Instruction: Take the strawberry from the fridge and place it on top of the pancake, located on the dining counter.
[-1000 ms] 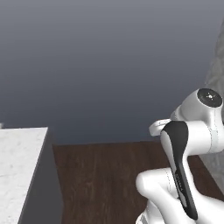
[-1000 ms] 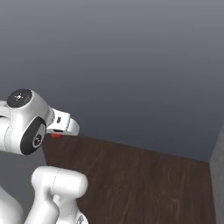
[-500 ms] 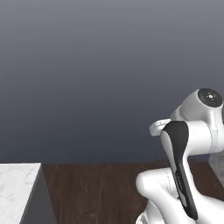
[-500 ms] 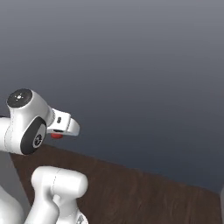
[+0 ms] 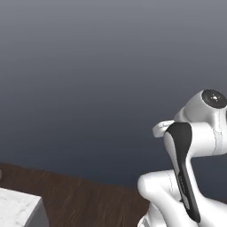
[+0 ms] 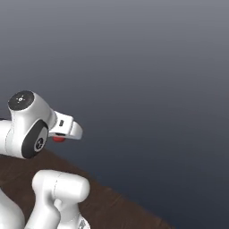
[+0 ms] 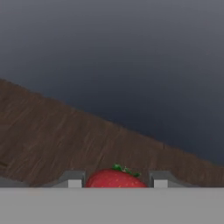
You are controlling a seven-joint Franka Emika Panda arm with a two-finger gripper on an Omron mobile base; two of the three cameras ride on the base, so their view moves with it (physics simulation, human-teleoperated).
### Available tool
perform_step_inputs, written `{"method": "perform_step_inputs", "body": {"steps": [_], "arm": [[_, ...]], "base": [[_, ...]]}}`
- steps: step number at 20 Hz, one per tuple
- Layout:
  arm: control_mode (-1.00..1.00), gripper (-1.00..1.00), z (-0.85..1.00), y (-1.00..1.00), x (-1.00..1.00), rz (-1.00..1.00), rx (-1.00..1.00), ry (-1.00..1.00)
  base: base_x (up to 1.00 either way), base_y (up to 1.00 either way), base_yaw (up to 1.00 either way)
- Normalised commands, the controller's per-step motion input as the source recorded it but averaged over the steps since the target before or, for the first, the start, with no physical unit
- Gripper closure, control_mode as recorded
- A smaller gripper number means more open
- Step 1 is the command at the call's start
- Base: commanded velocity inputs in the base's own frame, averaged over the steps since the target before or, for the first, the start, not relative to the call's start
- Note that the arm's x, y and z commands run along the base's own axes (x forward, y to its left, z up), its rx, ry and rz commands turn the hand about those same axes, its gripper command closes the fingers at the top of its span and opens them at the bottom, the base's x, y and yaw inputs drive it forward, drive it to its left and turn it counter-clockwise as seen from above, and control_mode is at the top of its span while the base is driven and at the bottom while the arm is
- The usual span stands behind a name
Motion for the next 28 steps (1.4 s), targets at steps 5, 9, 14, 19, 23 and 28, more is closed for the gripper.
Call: {"method": "perform_step_inputs", "body": {"steps": [5,9,14,19,23,28], "arm": [[1.0,1.0,0.0,0.0,0.0,0.0,0.0,0.0],[1.0,1.0,0.0,0.0,0.0,0.0,0.0,0.0],[1.0,1.0,0.0,0.0,0.0,0.0,0.0,0.0],[1.0,1.0,0.0,0.0,0.0,0.0,0.0,0.0],[1.0,1.0,0.0,0.0,0.0,0.0,0.0,0.0],[1.0,1.0,0.0,0.0,0.0,0.0,0.0,0.0]], "base": [[1.0,0.0,0.68],[1.0,-0.03,0.7],[1.0,-0.09,0.69],[1.0,-0.19,0.61],[1.0,-0.13,0.6],[1.0,-0.12,0.55]]}}
